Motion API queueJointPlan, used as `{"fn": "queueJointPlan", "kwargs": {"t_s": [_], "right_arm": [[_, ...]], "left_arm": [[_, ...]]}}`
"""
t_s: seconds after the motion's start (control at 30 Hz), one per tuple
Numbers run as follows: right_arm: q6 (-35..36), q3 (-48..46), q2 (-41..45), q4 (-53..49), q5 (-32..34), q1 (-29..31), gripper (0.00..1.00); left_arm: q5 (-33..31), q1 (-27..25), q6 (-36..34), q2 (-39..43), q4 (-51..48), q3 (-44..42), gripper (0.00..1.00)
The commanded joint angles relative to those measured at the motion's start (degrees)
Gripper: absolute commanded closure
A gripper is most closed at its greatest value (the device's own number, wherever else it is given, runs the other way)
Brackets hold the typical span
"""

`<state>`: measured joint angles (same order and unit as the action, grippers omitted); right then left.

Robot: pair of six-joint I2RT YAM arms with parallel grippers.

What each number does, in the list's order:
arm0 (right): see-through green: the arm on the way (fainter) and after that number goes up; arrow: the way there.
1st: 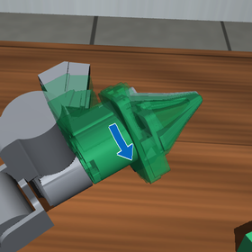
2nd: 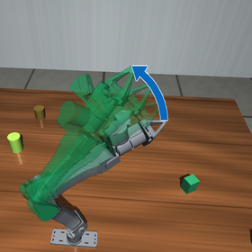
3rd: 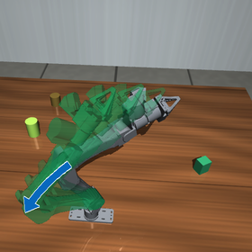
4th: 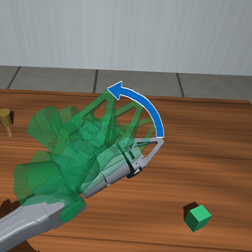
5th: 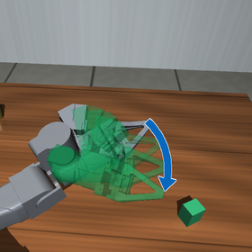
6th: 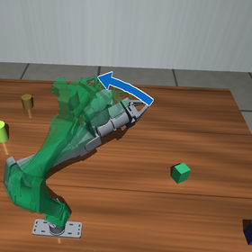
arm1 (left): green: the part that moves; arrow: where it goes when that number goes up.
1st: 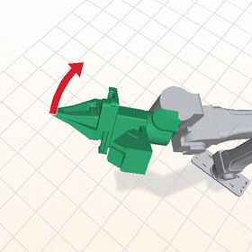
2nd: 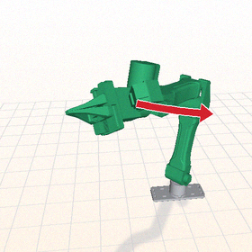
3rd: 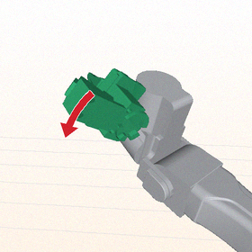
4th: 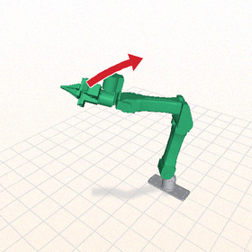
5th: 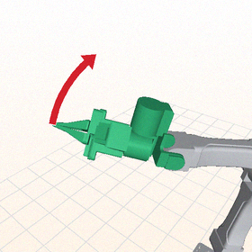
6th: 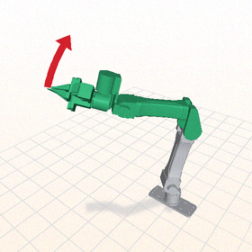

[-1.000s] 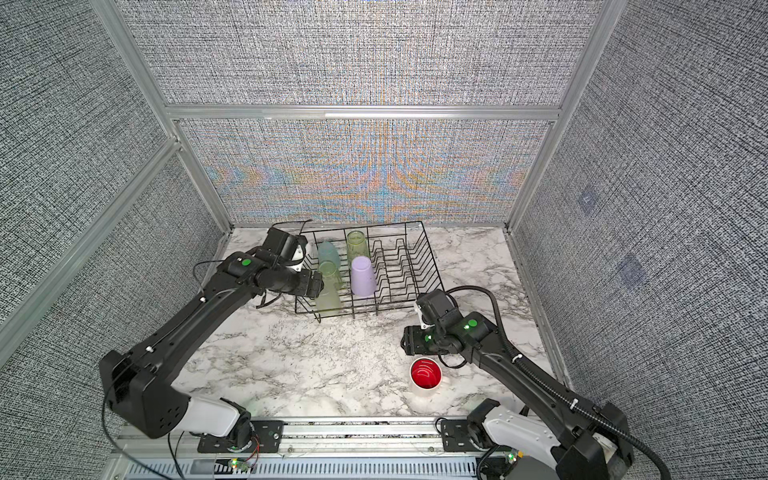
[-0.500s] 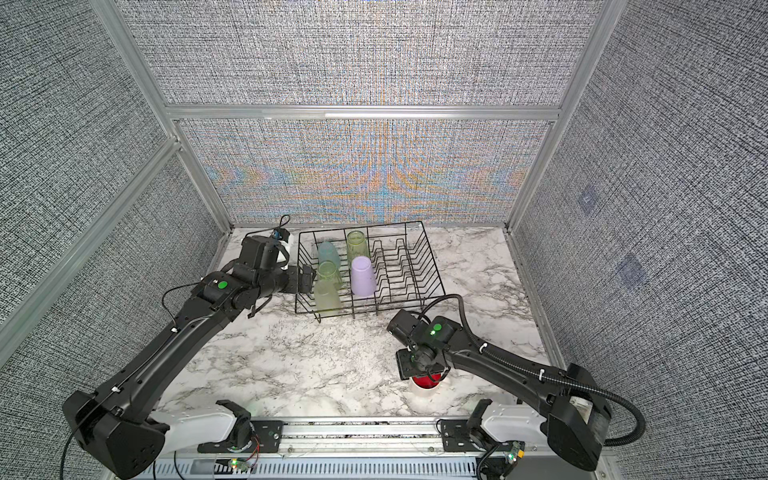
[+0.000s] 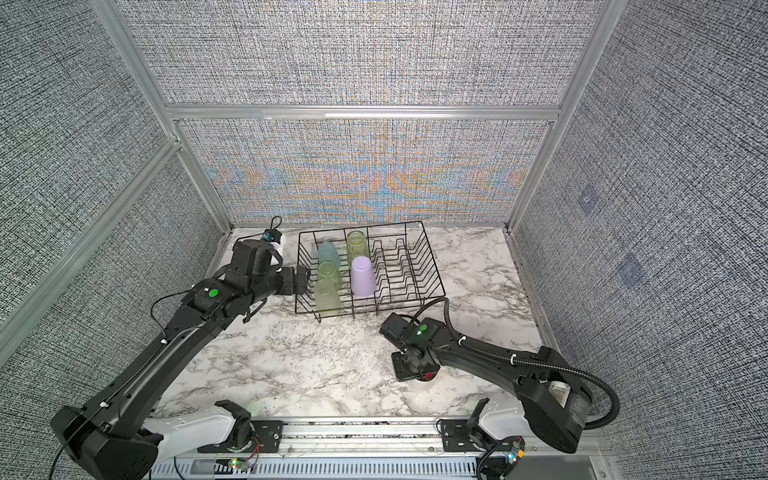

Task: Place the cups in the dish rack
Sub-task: 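Lift the white mug toward the left gripper and grasp it with left gripper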

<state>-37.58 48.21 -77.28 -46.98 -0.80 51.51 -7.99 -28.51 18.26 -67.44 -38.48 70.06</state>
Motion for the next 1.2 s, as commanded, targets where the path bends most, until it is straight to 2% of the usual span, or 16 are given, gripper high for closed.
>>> {"fn": "queueJointPlan", "kwargs": {"t_s": [0.0,0.17,0.27,0.4,0.47,0.6,0.73,0.87,0.97,1.17], "right_arm": [[1.8,1.6,0.8,3.3,-1.6,0.1,1.00],[2.8,3.9,5.1,6.0,-1.1,0.5,1.00],[4.6,3.6,9.3,11.3,-1.6,0.5,1.00],[8.9,5.1,14.0,15.8,0.4,0.5,1.00],[12.2,5.9,16.1,17.3,4.3,0.5,1.00],[23.6,7.2,20.1,21.4,6.1,0.5,1.00],[32.0,0.8,25.2,37.4,1.2,0.5,1.00],[34.6,-5.4,28.7,52.8,-3.0,0.5,1.00],[35.1,-8.6,28.7,62.0,-4.2,0.5,1.00],[36.5,-10.6,26.2,70.1,-6.0,0.4,1.00]], "left_arm": [[-1.8,0.0,-0.1,0.6,-3.0,1.0,0.02],[-3.3,0.1,0.5,3.1,-6.1,2.5,0.01],[-0.4,0.1,1.6,6.0,-4.9,1.4,0.00],[12.7,0.2,2.3,4.9,-5.3,2.0,0.00],[18.9,0.3,3.6,1.9,-8.4,4.3,0.00],[31.3,0.3,8.3,0.1,-6.1,3.7,0.00],[43.5,0.3,16.9,0.6,0.9,0.8,0.00],[58.0,0.3,31.2,0.8,17.9,-6.0,0.00],[63.7,0.1,34.7,-1.3,22.5,-7.0,0.00],[67.4,-0.4,44.0,-5.5,31.3,-8.8,0.00]]}}
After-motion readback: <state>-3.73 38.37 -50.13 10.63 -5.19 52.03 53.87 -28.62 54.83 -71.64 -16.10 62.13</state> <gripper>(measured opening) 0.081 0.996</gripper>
